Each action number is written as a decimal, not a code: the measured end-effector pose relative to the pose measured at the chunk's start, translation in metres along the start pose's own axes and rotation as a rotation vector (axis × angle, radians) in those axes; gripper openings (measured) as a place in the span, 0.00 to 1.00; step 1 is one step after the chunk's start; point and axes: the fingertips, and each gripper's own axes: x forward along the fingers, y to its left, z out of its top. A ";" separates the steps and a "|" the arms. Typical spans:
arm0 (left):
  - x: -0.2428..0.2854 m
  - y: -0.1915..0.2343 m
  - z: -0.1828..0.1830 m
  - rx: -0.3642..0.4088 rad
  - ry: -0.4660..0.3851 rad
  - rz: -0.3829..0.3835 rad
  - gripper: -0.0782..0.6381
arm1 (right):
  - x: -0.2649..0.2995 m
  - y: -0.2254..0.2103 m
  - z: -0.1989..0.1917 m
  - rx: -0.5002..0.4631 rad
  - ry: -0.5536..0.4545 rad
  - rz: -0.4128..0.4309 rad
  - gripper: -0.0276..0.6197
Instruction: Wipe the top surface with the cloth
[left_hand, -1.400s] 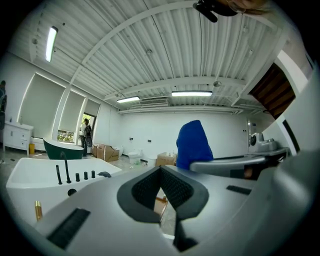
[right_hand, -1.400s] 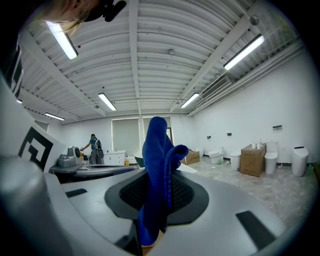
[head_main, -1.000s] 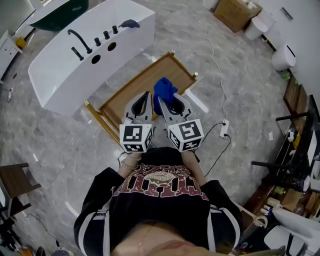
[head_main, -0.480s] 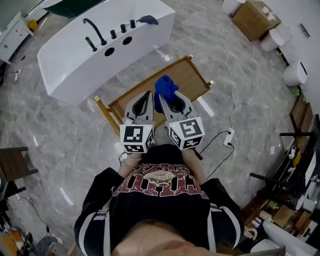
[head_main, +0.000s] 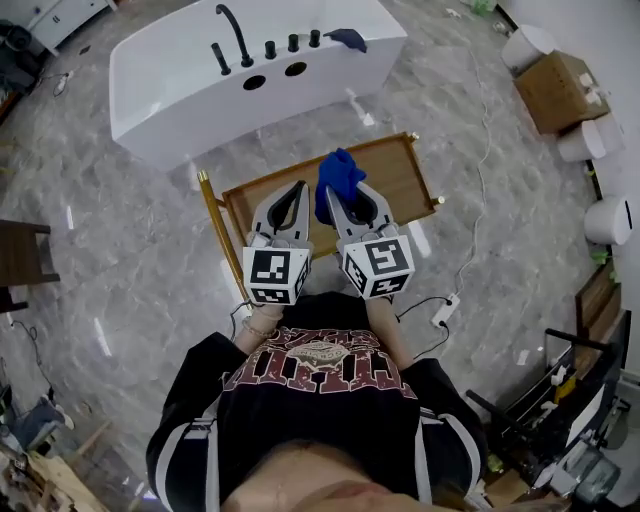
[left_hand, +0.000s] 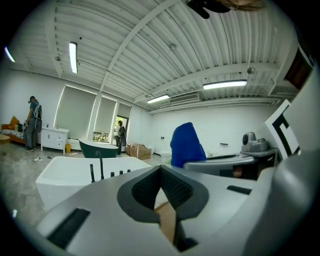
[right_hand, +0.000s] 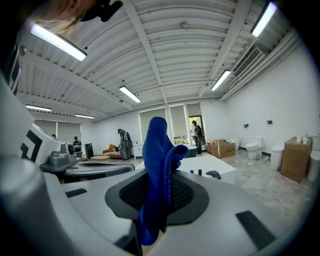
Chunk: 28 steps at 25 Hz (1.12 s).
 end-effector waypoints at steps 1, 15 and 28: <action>0.004 0.002 0.000 -0.002 -0.001 0.024 0.18 | 0.005 -0.002 0.000 -0.004 0.005 0.020 0.18; 0.021 0.024 -0.008 -0.013 -0.027 0.294 0.18 | 0.040 -0.007 -0.008 -0.080 0.043 0.280 0.18; 0.016 0.031 -0.043 -0.074 0.003 0.490 0.18 | 0.060 -0.008 -0.043 -0.103 0.115 0.447 0.18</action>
